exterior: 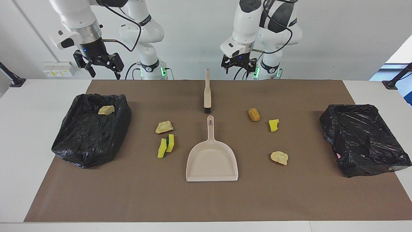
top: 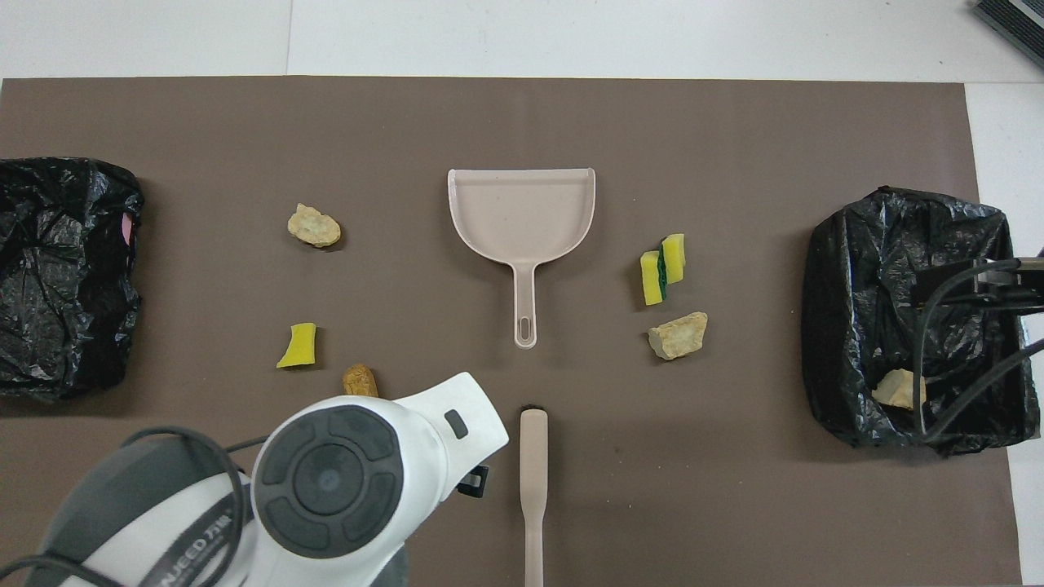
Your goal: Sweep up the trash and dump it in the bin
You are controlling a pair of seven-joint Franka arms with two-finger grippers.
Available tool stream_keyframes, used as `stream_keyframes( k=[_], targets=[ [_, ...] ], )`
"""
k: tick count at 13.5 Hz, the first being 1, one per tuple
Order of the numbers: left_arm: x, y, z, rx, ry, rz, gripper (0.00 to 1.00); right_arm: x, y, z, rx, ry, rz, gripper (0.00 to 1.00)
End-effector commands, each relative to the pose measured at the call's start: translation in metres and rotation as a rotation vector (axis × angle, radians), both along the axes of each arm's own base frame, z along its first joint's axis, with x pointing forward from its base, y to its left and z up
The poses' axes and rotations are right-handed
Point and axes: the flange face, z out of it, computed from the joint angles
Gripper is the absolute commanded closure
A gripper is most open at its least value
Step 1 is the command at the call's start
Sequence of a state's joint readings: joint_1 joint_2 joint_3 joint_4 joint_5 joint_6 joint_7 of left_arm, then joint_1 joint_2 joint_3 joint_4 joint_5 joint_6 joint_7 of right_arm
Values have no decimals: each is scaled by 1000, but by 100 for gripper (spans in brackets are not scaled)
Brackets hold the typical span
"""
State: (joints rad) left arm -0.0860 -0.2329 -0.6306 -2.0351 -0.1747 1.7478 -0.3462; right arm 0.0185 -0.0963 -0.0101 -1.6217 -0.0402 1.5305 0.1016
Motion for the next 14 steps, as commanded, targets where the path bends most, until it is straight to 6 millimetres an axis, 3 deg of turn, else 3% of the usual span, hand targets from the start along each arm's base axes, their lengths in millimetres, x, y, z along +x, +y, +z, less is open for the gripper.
stream_keyframes(
  k=[1, 4, 6, 9, 12, 14],
  targets=[
    [-32, -19, -31, 17, -26, -2, 0, 0, -4, 3, 0, 15, 20, 0],
    [-69, -50, -74, 24, -57, -42, 0, 0, -4, 3, 0, 15, 20, 0],
    [-87, -58, -99, 31, -69, -50, 0, 0, -4, 3, 0, 15, 20, 0],
    [-108, -71, -125, 30, -55, -100, 0, 0, -5, 3, 0, 15, 19, 0],
    [-115, -82, -142, -23, -10, -87, 0, 0, -5, 3, 0, 15, 19, 0],
    [-134, -92, -148, -17, 1, -114, 0, 0, -6, 3, 0, 15, 17, 0]
  ],
)
